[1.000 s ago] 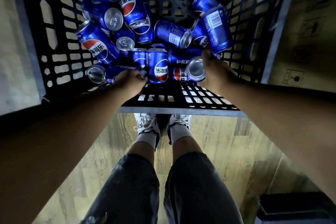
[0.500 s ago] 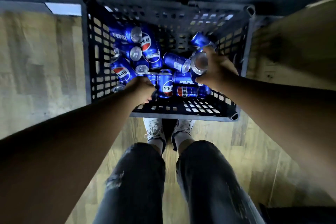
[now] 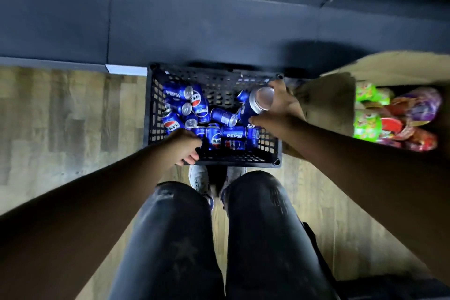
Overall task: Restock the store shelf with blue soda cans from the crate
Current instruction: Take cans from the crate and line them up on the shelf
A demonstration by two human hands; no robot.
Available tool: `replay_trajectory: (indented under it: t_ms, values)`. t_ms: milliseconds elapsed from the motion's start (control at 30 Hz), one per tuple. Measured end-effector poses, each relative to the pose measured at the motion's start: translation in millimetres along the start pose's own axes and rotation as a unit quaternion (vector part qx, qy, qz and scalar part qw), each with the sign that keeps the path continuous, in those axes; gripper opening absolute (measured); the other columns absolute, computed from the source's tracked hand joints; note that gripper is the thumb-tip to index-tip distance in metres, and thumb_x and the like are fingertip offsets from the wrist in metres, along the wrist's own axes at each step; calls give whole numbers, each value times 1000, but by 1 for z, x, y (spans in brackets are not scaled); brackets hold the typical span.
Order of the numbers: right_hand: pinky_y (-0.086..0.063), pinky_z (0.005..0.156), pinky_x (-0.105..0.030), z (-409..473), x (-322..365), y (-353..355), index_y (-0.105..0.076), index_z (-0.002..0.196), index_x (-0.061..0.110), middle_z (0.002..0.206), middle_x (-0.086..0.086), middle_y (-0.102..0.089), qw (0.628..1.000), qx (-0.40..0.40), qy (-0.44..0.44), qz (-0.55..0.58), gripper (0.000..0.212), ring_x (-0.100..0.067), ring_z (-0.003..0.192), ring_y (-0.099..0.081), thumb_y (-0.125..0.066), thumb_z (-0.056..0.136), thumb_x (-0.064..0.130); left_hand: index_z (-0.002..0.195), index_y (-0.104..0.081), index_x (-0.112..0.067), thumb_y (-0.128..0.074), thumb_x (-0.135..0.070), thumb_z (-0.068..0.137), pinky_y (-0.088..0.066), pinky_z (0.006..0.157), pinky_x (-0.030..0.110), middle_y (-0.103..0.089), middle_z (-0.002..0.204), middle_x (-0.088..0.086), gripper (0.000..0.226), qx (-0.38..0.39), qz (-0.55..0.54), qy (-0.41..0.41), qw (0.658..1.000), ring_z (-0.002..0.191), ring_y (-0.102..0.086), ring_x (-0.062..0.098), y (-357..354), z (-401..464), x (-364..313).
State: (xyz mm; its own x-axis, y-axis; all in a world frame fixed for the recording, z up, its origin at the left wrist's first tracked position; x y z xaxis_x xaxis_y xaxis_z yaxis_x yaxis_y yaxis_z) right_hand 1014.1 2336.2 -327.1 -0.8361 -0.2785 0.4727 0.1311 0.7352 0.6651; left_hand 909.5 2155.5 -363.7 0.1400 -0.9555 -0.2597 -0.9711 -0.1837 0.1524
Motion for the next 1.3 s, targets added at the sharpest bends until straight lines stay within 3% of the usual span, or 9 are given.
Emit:
replay_trajectory:
  t_ms: [67, 233, 367, 467, 633, 767, 967, 1167, 1300]
  values:
    - [-34, 75, -21, -23, 24, 18, -35, 132, 20, 121, -6, -48, 1000, -17, 20, 13, 76, -16, 94, -46, -77, 69, 13, 121, -51, -2, -41, -17, 99, -46, 70, 30, -64, 83, 12, 28, 4, -48, 2, 999, 72, -59, 23, 14, -26, -7]
    - [-32, 78, -16, -72, 85, 62, -35, 133, 20, 124, -3, -45, 995, -55, 79, 6, 81, -14, 99, -45, -79, 66, 12, 83, -54, -11, -40, -17, 98, -40, 64, 24, -61, 67, 8, 21, 2, -182, -60, 982, 64, -56, 18, 55, -99, -41]
    - [-34, 83, -17, -112, 130, 105, -35, 133, 21, 126, -4, -48, 987, -73, 139, -21, 82, -17, 108, -50, -81, 66, 17, 85, -54, -11, -36, -18, 98, -39, 67, 25, -65, 68, 7, 24, 34, -204, -118, 971, 66, -59, 20, 73, -159, -66]
    - [-39, 90, -22, -142, 159, 138, -36, 132, 21, 125, -4, -51, 977, -84, 190, -37, 82, -21, 111, -53, -83, 65, 19, 87, -53, -11, -30, -31, 100, -39, 63, 24, -68, 59, 4, 33, 62, -234, -144, 960, 52, -65, 17, 74, -200, -81]
    - [-38, 95, -23, -189, 197, 192, -37, 133, 23, 130, 1, -47, 950, -124, 274, -81, 82, -17, 118, -49, -81, 65, 19, 101, -57, -1, -17, -54, 97, -47, 69, 30, -71, 75, 14, 67, 111, -260, -178, 943, 63, -68, 24, 72, -265, -122]
    - [-42, 97, -35, -224, 213, 230, -37, 135, 23, 134, 3, -43, 910, -166, 352, -141, 81, -21, 117, -52, -80, 66, 22, 89, -63, 0, -21, -59, 94, -48, 69, 33, -72, 76, 17, 73, 119, -289, -214, 925, 65, -69, 25, 69, -318, -152]
    - [-52, 80, -39, -262, 216, 285, -39, 133, 21, 130, 3, -43, 828, -257, 469, -167, 78, -25, 106, -57, -78, 66, 17, 106, -62, -5, -37, -54, 91, -50, 80, 37, -72, 87, 15, 57, 93, -324, -293, 895, 74, -70, 25, 62, -390, -180]
    - [-57, 72, -38, -272, 201, 314, -34, 128, 20, 128, -2, -47, 722, -350, 579, -147, 76, -22, 109, -55, -66, 58, 20, 110, -60, -8, -35, -66, 87, -56, 69, 38, -72, 96, 14, 68, 111, -313, -348, 876, 77, -71, 30, 53, -435, -203]
    - [-52, 88, -38, -270, 189, 325, -37, 128, 12, 129, -16, -53, 688, -372, 599, -171, 79, -26, 116, -51, -74, 58, 11, 120, -58, -6, -38, -69, 83, -49, 83, 46, -67, 113, 17, 76, 116, -337, -351, 866, 98, -66, 32, 41, -445, -213]
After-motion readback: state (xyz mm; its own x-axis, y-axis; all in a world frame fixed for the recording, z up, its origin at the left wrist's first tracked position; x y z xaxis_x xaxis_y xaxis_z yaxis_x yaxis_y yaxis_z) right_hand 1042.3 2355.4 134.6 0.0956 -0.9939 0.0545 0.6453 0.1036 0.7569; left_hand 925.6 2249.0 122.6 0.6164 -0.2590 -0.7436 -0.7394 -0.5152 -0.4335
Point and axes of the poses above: each hand's wrist, its own z-axis towards the middle knuckle, its own y-axis out of the back of the hand, x = y × z, the point moved 2 cm from there along z, towards the middle knuckle
